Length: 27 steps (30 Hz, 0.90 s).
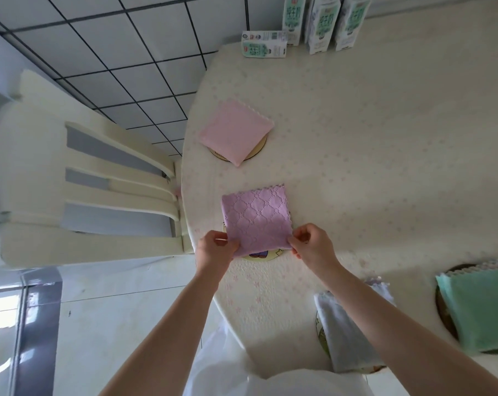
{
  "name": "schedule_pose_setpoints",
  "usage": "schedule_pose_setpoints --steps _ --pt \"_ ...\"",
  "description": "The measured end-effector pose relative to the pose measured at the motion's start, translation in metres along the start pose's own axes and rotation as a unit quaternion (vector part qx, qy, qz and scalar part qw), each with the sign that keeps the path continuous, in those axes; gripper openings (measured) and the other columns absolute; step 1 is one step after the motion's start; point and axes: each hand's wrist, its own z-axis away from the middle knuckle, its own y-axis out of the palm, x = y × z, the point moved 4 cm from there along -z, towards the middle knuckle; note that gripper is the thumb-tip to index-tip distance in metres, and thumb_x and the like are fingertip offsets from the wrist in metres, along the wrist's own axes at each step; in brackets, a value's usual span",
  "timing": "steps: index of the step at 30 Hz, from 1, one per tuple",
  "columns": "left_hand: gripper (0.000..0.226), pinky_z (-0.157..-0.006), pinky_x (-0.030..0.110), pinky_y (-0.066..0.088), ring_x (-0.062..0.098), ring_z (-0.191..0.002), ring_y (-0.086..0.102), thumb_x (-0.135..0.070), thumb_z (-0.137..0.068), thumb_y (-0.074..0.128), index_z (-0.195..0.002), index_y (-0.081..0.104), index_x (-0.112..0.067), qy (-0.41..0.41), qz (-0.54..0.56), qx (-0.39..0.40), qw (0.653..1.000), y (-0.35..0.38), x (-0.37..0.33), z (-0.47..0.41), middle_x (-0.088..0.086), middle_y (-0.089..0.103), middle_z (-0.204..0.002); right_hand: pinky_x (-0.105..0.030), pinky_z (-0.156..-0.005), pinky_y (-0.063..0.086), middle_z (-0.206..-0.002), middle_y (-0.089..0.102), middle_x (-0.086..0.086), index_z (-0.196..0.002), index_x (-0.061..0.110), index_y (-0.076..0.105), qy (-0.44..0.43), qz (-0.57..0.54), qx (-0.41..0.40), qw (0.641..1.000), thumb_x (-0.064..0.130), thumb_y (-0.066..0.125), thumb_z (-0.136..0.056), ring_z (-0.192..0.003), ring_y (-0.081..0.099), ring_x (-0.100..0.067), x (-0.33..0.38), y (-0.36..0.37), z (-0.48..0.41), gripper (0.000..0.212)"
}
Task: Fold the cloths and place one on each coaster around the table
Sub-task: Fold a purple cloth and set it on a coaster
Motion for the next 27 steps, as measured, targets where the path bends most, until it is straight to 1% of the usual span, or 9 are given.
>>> schedule_pose_setpoints --steps 3,5,8,11,14,17,21,23,27 --pt "0.020 -0.061 0.028 0.052 0.018 -0.075 0.063 -0.020 -0.077 0.070 -0.094 0.062 -0.014 0.034 -0.068 -0.004 0.997 -0.007 0.000 -0.002 -0.003 0.066 -0.084 -0.018 -0.062 0.043 -0.078 0.065 0.001 -0.087 0.013 0.063 -0.001 0.052 0.013 0.999 0.014 0.069 -0.079 -0.073 0.059 -0.016 0.003 -0.004 -0.002 0.011" --pt "0.021 -0.059 0.023 0.045 0.016 -0.076 0.060 -0.011 -0.078 0.066 -0.098 0.060 -0.015 0.047 -0.085 -0.005 0.995 -0.016 -0.004 -0.008 -0.003 0.065 -0.086 -0.014 -0.061 0.041 -0.081 0.066 0.004 -0.089 0.014 0.066 -0.002 0.065 0.020 0.998 0.013 0.068 -0.078 -0.078 0.061 -0.015 0.009 -0.012 -0.007 0.011" --pt "0.025 -0.063 0.027 0.050 0.021 -0.081 0.064 -0.006 -0.077 0.062 -0.100 0.060 -0.017 0.061 -0.082 -0.002 0.995 -0.030 -0.019 -0.027 -0.001 0.067 -0.089 -0.030 -0.073 0.052 -0.079 0.067 0.003 -0.086 0.015 0.066 -0.025 0.069 -0.003 0.997 0.009 0.065 -0.080 -0.082 0.065 -0.021 0.029 -0.029 -0.020 0.008" --pt "0.023 -0.063 0.029 0.052 0.022 -0.079 0.065 -0.007 -0.079 0.060 -0.099 0.060 -0.019 0.075 -0.061 0.006 0.995 -0.037 -0.048 -0.049 0.000 0.067 -0.090 -0.043 -0.082 0.054 -0.075 0.066 0.003 -0.082 0.019 0.065 -0.044 0.075 -0.014 0.996 0.009 0.064 -0.081 -0.081 0.066 -0.025 0.055 -0.035 -0.041 0.010" --pt "0.019 -0.074 0.039 0.058 0.028 -0.083 0.067 -0.010 -0.077 0.061 -0.092 0.062 -0.023 0.072 -0.004 0.017 0.997 -0.036 -0.080 -0.073 0.005 0.069 -0.090 -0.042 -0.084 0.054 -0.072 0.063 0.007 -0.075 0.027 0.060 -0.067 0.091 -0.016 0.994 0.010 0.064 -0.082 -0.076 0.062 -0.021 0.087 -0.034 -0.068 0.018" --pt "0.020 -0.081 0.045 0.057 0.027 -0.082 0.068 -0.018 -0.066 0.063 -0.085 0.063 -0.024 0.041 0.054 0.031 0.997 -0.028 -0.101 -0.096 0.003 0.071 -0.081 -0.041 -0.086 0.053 -0.085 0.064 0.001 -0.088 0.018 0.066 -0.083 0.115 -0.021 0.990 0.011 0.062 -0.083 -0.080 0.060 -0.018 0.117 -0.030 -0.098 0.010" --pt "0.020 -0.084 0.038 0.056 0.023 -0.071 0.062 -0.004 -0.073 0.067 -0.092 0.065 -0.009 -0.011 0.151 0.043 0.988 -0.015 -0.124 -0.115 0.006 0.065 -0.073 -0.039 -0.091 0.050 -0.110 0.066 -0.007 -0.106 0.012 0.065 -0.080 0.139 -0.027 0.987 0.011 0.058 -0.084 -0.094 0.063 -0.025 0.154 -0.023 -0.139 0.022" --pt "0.017 -0.077 0.033 0.051 0.019 -0.065 0.054 0.004 -0.077 0.064 -0.093 0.064 -0.001 -0.045 0.210 0.066 0.974 -0.008 -0.131 -0.119 0.010 0.059 -0.070 -0.038 -0.093 0.048 -0.118 0.063 -0.009 -0.113 0.009 0.060 -0.085 0.163 -0.029 0.982 0.013 0.058 -0.085 -0.104 0.061 -0.028 0.171 -0.019 -0.156 0.029" --pt "0.009 -0.075 0.033 0.044 0.021 -0.067 0.051 0.003 -0.066 0.069 -0.069 0.063 -0.002 -0.117 0.294 0.075 0.945 0.003 -0.129 -0.124 0.014 0.056 -0.071 -0.034 -0.094 0.044 -0.125 0.056 -0.010 -0.124 0.008 0.052 -0.073 0.187 0.001 0.980 0.018 0.059 -0.085 -0.112 0.055 -0.028 0.194 -0.012 -0.185 0.040"
